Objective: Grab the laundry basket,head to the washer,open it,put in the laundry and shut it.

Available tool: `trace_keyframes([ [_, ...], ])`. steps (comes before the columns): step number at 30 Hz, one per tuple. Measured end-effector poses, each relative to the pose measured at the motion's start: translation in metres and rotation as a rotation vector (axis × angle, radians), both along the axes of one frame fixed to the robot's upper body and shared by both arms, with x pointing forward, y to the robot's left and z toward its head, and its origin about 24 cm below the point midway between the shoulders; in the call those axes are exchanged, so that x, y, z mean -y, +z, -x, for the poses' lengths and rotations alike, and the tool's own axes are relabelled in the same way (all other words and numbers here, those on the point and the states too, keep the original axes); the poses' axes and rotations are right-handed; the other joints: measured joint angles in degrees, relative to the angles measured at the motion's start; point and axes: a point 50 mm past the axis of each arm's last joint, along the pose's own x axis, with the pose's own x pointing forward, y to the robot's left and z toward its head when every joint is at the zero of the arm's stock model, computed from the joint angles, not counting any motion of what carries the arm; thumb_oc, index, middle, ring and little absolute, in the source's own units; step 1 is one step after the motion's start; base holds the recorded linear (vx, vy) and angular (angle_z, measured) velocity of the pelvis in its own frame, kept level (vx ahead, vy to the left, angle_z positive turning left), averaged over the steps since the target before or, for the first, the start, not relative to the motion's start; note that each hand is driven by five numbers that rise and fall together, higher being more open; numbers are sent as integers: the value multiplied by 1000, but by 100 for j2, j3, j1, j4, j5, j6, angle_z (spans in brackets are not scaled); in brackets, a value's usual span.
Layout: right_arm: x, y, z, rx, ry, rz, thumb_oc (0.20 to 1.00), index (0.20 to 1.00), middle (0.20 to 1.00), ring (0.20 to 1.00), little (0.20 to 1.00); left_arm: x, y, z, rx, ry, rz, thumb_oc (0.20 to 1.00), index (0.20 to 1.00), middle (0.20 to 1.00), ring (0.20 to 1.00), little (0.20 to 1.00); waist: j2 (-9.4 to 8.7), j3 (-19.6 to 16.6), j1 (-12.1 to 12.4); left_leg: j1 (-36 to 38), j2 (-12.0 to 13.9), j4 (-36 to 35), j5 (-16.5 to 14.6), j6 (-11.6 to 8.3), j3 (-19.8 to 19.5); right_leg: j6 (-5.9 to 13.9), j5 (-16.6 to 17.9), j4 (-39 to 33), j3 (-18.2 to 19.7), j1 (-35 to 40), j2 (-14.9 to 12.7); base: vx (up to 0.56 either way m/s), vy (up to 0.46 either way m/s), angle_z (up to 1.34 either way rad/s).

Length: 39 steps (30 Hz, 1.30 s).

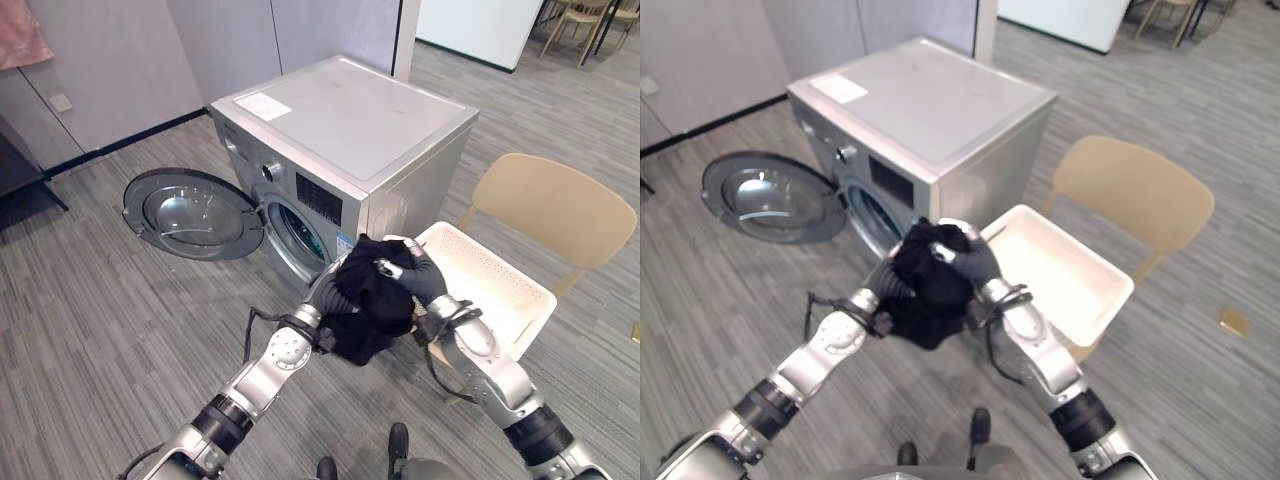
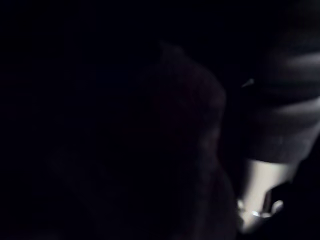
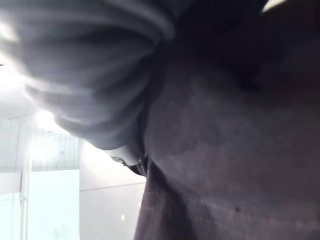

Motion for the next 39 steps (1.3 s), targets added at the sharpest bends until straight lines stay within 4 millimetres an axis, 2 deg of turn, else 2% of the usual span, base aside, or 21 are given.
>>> trace_keyframes([
  [1,-5,0,1,-9,13,-16,200,200,200,200,200,4,1,-1,4,1,14,1000,1000,1000,1000,1000,-7,-11,-4,38,-7,-1,0,0,7,-30,35,-51,7,43,6,19,28,-6],
  [2,-8,-1,1,-23,19,-31,200,200,200,200,200,6,1,-3,7,4,6,200,200,200,200,200,-6,-11,-5,82,-3,-7,0,0,18,-42,65,-84,18,92,23,18,18,-8],
  [6,-10,-8,1,-77,25,-65,200,200,200,200,200,6,-1,-4,12,26,7,200,200,200,200,200,-2,-34,-17,198,34,-14,-17,-24,36,-55,122,-239,62,259,82,17,4,-9],
  [7,-8,-10,0,-83,24,-61,426,426,426,426,426,5,-1,-4,9,28,6,200,200,200,200,200,-3,-34,-13,206,40,-14,-19,-27,40,-53,121,-239,64,264,91,0,0,0],
  [8,-8,-11,0,-85,24,-55,834,834,834,834,834,5,-2,-4,7,31,6,200,200,200,200,200,-3,-34,-9,207,45,-14,-17,-30,44,-53,121,-239,69,264,98,0,0,0],
  [9,-8,-11,0,-87,24,-53,1000,1000,1000,1000,1000,4,-3,-4,5,35,3,200,200,200,200,200,-3,-34,-6,206,48,-14,-13,-35,44,-53,121,-239,70,264,101,0,0,0],
  [14,-2,-17,0,-104,41,8,1000,1000,1000,1000,1000,-4,-6,-4,-10,84,-4,200,200,200,200,200,-1,-36,-4,271,79,-16,-4,-49,40,-57,123,-241,64,337,125,0,0,0],
  [18,17,-20,0,-67,-14,129,1000,1000,1000,1000,1000,-27,-17,1,-50,184,17,200,200,200,200,200,3,-65,-5,266,102,-18,-27,-79,19,-64,113,-241,13,368,130,11,-28,4],
  [19,34,-21,2,-35,-71,214,1000,1000,1000,1000,1000,-39,-23,6,-74,233,23,200,200,200,200,200,8,-70,-1,272,108,-18,-27,-80,12,-67,110,-242,-4,367,132,14,-30,6],
  [21,51,-21,4,-2,-143,294,1000,1000,1000,1000,1000,-51,-30,11,-100,284,23,200,200,200,200,200,10,-73,1,271,108,-18,-24,-79,12,-78,104,-243,-11,364,133,10,-33,4],
  [22,80,-23,9,38,-273,425,1000,1000,1000,1000,1000,-72,-42,23,-143,358,11,200,200,200,200,200,13,-76,0,274,119,-17,-24,-79,14,-81,102,-245,-7,365,145,8,-36,-2],
  [25,109,-32,18,22,-416,534,1000,1000,1000,1000,1000,-93,-55,39,-202,424,-20,200,200,200,200,200,19,-76,-10,273,133,-19,-25,-80,18,-87,96,-246,-6,356,157,3,-40,-4],
  [26,115,-40,23,-9,-436,566,1000,1000,1000,1000,1000,-100,-60,44,-223,450,-27,200,200,200,200,200,21,-77,-6,272,135,-19,-27,-82,16,-99,87,-245,-5,354,158,0,-63,-1],
  [28,138,-68,42,-130,-480,689,1000,1000,1000,1000,1000,-121,-72,64,-296,517,-42,200,200,200,200,200,28,-85,-13,267,149,-23,-36,-93,18,-116,74,-247,-7,349,171,-2,-57,-1],
  [32,155,-101,63,-271,-457,824,1000,1000,1000,1000,1000,-142,-89,86,-388,567,-91,200,200,200,200,200,65,-102,-12,234,176,-53,-57,-92,18,-125,66,-253,-15,341,189,-9,-50,0],
  [33,162,-115,71,-334,-453,861,1000,1000,1000,1000,1000,-153,-100,97,-443,615,-102,200,200,200,200,200,77,-101,-10,221,189,-53,-61,-86,21,-145,53,-256,-12,325,203,-20,-53,-4],
  [35,168,-125,77,-395,-446,891,1000,1000,1000,1000,1000,-164,-111,109,-509,673,-114,200,200,200,200,200,80,-107,-13,179,196,-52,-69,-74,28,-159,44,-273,-3,253,217,-28,-53,-5],
  [36,171,-132,80,-423,-443,907,1000,1000,1000,1000,1000,-171,-123,122,-576,738,-93,200,200,200,200,200,110,-95,1,164,210,-30,-18,-131,28,-154,50,-274,-5,225,230,-52,-49,-1],
  [39,180,-145,88,-491,-453,951,1000,1000,1000,1000,1000,-172,-144,146,-689,817,-56,200,200,200,200,200,176,-71,42,142,236,-24,-48,-85,16,-152,50,-277,-13,246,256,-93,-37,2],
])
